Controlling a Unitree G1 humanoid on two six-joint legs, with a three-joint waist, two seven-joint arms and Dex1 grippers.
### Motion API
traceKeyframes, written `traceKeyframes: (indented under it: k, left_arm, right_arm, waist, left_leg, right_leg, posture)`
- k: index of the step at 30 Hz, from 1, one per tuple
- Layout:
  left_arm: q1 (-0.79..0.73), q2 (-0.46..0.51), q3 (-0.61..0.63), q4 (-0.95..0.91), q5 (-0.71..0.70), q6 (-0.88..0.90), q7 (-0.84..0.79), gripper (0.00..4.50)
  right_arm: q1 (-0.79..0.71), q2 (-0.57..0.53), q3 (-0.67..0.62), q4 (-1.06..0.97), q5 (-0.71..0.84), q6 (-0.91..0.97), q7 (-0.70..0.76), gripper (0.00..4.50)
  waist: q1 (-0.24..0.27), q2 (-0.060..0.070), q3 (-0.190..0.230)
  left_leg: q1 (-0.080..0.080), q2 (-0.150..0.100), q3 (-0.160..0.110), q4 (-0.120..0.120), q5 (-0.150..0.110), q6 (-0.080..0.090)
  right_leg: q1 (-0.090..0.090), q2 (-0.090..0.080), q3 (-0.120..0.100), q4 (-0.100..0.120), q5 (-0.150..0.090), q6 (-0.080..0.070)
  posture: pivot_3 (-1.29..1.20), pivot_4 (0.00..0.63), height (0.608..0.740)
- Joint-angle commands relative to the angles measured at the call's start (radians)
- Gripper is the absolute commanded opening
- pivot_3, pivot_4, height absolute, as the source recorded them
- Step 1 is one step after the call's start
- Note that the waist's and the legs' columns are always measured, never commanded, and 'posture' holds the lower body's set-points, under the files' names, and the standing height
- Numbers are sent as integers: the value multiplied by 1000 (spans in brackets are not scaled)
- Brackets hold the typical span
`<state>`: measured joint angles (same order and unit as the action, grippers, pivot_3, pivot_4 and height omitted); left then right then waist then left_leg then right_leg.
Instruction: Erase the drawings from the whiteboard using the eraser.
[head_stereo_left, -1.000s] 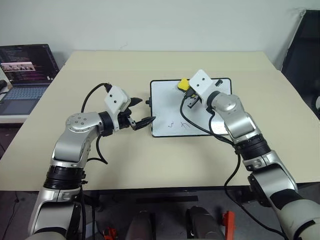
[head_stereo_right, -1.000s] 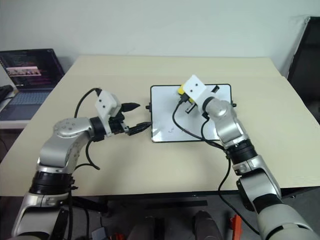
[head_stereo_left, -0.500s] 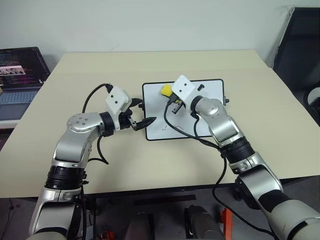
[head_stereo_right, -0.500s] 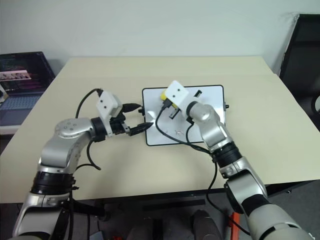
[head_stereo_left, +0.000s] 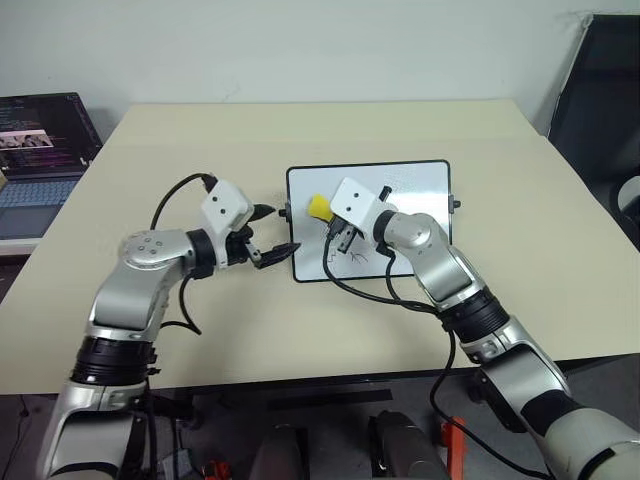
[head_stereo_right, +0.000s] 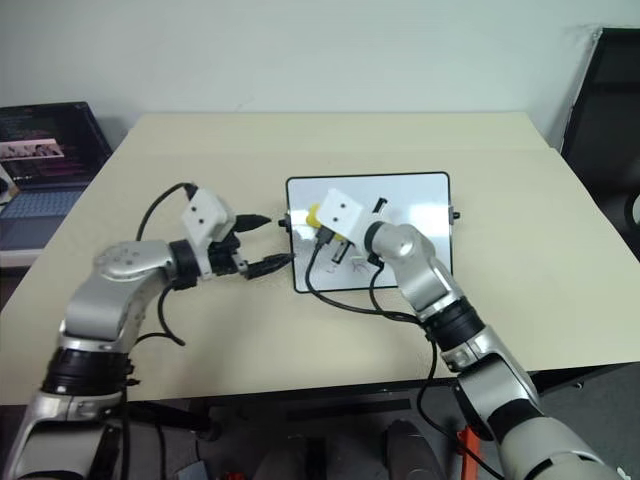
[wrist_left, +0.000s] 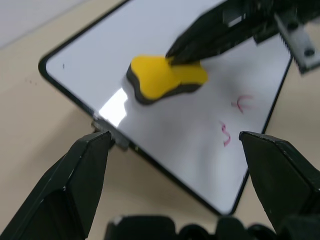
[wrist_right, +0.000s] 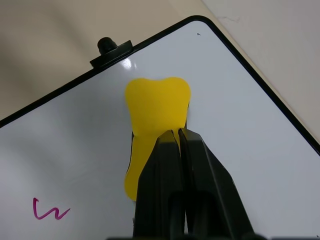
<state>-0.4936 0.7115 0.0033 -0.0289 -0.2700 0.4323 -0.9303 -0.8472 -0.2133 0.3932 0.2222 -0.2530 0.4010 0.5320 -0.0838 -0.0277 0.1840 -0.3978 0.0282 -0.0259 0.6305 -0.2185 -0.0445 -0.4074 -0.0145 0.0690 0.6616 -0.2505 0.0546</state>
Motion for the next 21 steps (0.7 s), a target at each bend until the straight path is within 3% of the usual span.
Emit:
traceKeyframes:
  k: [1,5,11,16,21]
  left_arm:
    - [5,42,27,2,-6,-17,-34,4500]
    - [-3,63,32,40,4,-30,-35,4500]
    - [-6,64,33,44,0,-30,-35,4500]
    - [-6,64,35,48,2,-30,-33,4500]
    - [-6,62,34,50,2,-30,-30,4500]
  right_arm:
    - [17,-22,-11,39,-19,28,-3,9]
    - [3,-20,-36,53,-10,30,-28,9]
    - [-6,3,-141,-80,135,123,40,9]
    - [-29,-11,-179,-151,183,187,55,1280]
    - [-33,-18,-159,-193,188,210,62,3152]
  waist:
    - [1,0,0]
    - [3,0,0]
    - [5,0,0]
    - [6,0,0]
    - [3,0,0]
  left_leg:
    - [0,0,0,0,0,0]
    - [0,0,0,0,0,0]
    - [-1,0,0,0,0,0]
    - [-4,0,0,-2,-1,-1]
    - [-7,0,0,-3,-2,-3]
  right_leg:
    - [0,0,0,0,0,0]
    - [0,0,0,0,0,0]
    - [-1,0,-1,0,0,0]
    - [-5,0,-1,0,-1,-4]
    - [-8,0,-1,1,-2,-6]
  posture:
    - [0,150,740]
    - [0,150,740]
    - [0,150,740]
    - [0,150,740]
    - [0,150,740]
